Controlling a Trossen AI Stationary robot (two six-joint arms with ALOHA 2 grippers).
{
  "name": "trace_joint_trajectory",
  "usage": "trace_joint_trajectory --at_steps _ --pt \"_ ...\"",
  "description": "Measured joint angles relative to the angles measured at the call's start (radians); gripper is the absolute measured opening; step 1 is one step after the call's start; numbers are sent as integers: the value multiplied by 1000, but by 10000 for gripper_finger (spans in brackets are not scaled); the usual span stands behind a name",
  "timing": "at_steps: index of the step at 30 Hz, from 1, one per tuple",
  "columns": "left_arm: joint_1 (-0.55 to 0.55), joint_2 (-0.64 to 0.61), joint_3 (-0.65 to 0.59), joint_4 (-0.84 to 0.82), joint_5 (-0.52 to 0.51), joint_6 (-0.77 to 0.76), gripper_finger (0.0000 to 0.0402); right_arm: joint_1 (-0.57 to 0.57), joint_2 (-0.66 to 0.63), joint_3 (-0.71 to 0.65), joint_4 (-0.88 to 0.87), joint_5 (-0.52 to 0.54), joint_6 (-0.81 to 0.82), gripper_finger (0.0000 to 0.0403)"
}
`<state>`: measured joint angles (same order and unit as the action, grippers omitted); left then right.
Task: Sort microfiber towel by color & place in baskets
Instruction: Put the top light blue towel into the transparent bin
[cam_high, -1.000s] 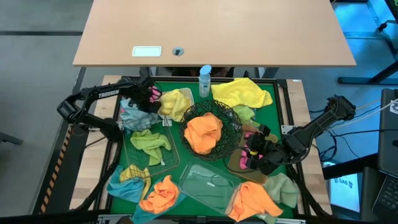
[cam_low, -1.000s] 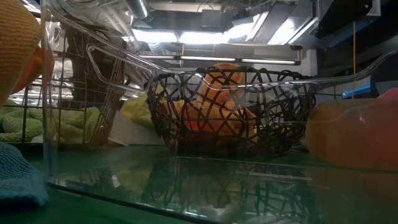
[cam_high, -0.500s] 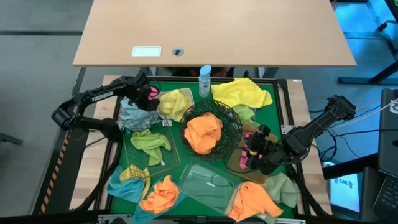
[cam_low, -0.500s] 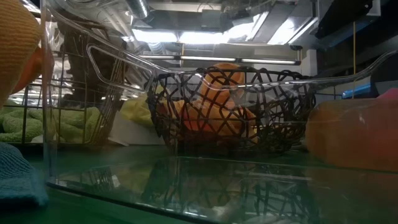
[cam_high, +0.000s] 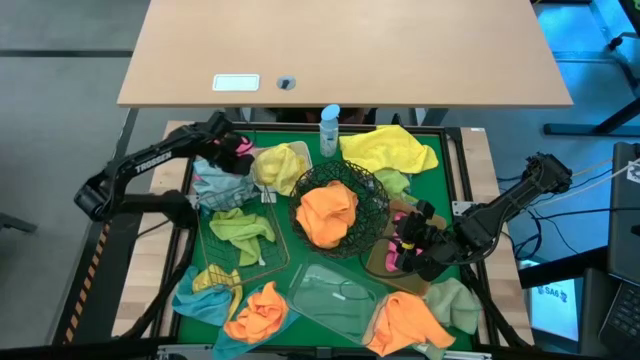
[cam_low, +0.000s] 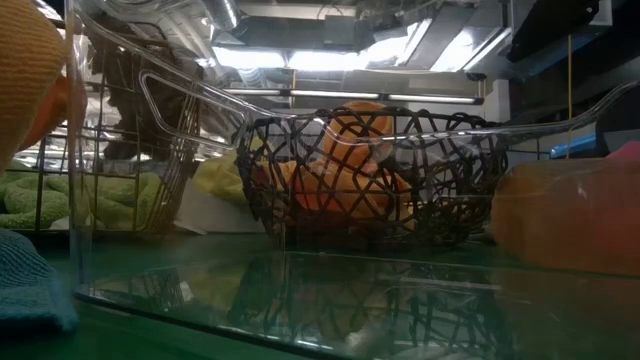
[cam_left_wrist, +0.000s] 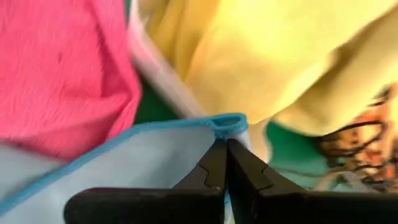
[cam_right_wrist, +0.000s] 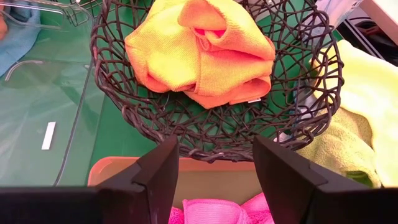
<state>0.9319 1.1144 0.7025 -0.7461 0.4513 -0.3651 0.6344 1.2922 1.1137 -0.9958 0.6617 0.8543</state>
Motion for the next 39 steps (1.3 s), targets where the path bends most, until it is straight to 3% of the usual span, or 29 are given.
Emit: trace_joint_trajectory --at_steps 10,18,27,34,39 --pt "0 -199 0 296 44 -124 0 0 0 0 3 28 0 202" --pt "-8 -294 0 777 95 -288 0 -3 0 0 30 125 -56 202" --pt "-70 -297 0 1379 42 -415 0 -138 0 0 274 132 -302 202" --pt "-148 -296 0 1513 -9 -418 0 -282 0 0 556 116 -582 202" --pt "-218 -294 0 1508 -12 -381 0 -395 0 0 790 -39 -783 202"
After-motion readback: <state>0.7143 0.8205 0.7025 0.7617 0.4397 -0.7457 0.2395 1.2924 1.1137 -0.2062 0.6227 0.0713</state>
